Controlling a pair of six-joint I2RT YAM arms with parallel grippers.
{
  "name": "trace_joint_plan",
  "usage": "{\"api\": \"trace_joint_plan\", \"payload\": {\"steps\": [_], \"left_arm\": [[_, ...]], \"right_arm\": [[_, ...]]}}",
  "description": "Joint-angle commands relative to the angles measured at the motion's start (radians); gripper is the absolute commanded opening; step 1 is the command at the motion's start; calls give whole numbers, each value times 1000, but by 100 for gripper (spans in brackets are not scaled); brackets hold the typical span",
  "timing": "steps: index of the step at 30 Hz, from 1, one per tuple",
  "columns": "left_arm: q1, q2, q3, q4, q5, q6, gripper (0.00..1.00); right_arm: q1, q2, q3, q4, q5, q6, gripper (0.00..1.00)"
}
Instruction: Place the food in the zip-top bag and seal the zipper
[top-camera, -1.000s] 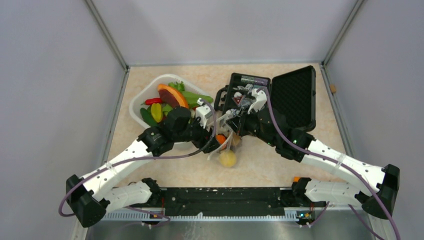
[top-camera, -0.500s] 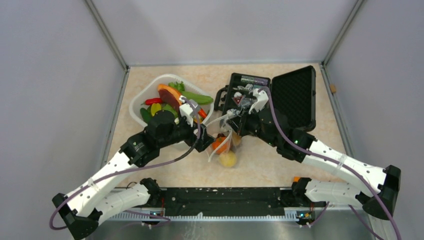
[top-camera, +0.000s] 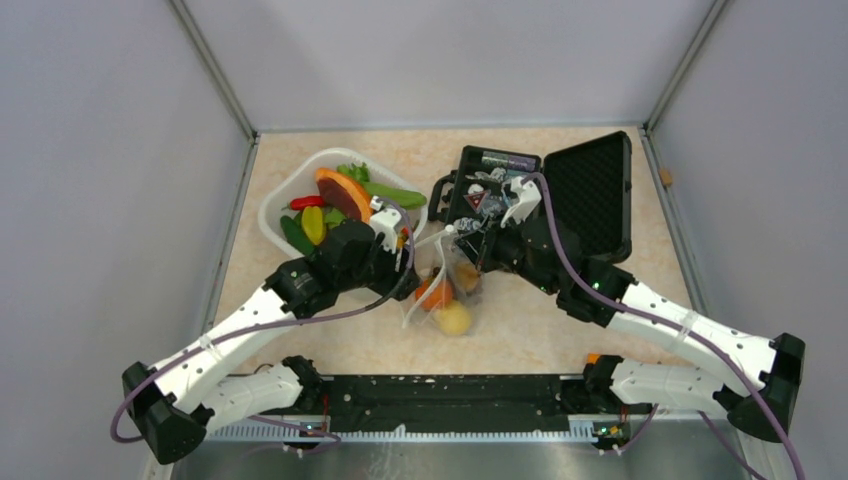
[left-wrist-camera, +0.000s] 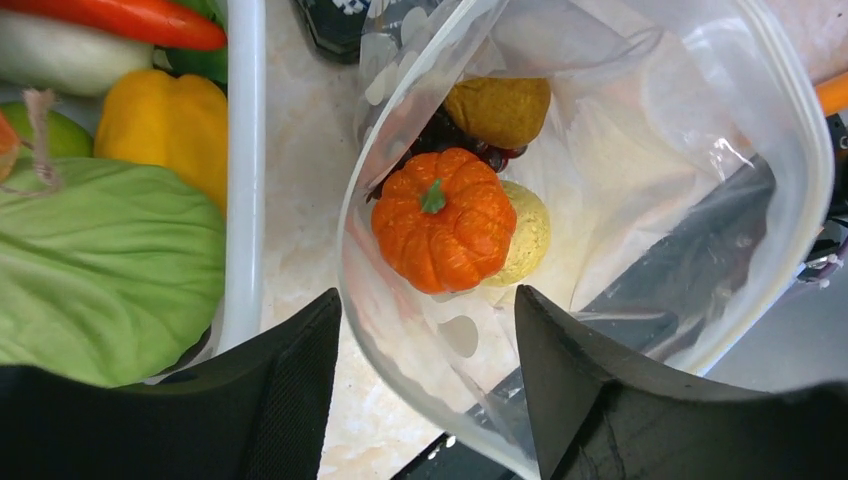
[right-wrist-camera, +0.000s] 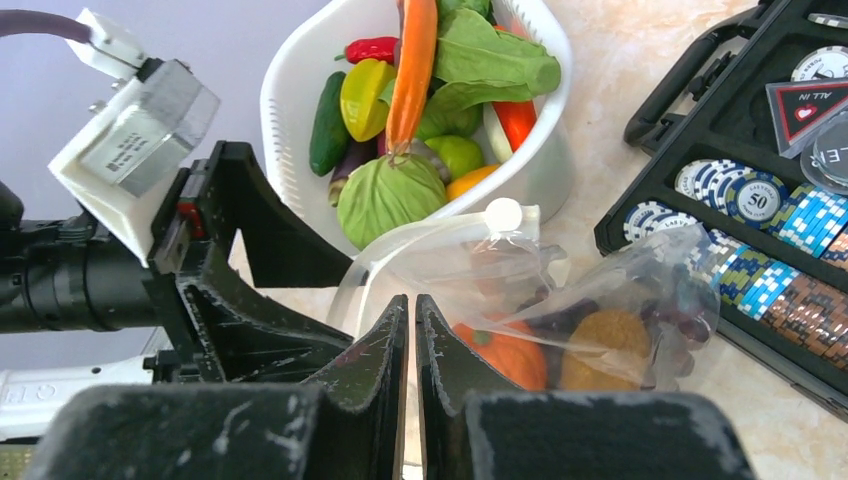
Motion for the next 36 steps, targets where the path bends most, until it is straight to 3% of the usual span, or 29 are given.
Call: {"api": "trace_joint_plan", "payload": {"steps": [1, 2, 6, 10, 13, 15, 18, 22, 32, 36], "left_arm": [[-2, 36, -7, -10, 3, -16, 63], [-3, 50, -9, -15, -1, -13, 61], [-2, 68, -9, -19, -24, -24, 36], [-2, 38, -14, 26, -13, -18, 1], [-2, 12, -9, 59, -25, -12, 0], [-2, 3, 6, 70, -24, -18, 0], [-2, -14, 24, 93, 25, -24, 0], [-4, -34, 45, 115, 75, -33, 0], [-4, -27, 111, 102, 130, -46, 0], [-5, -27, 121, 89, 129, -46, 0]], "right_arm": [[-9, -13, -6, 24, -3, 10, 5], [-9, -15, -7, 23, -4, 10, 5], [-9, -37, -12, 15, 4, 13, 6], [-8, -73, -27, -6, 11, 20, 9], [-9, -102, -44, -32, 16, 34, 17], [-9, -121, -48, -52, 17, 42, 35], [-8, -144, -41, -82, 11, 56, 52], [-9, -152, -8, -130, -3, 71, 64], [-7, -16, 154, -314, -41, 57, 68], [-7, -12, 146, -290, -57, 74, 67]]}}
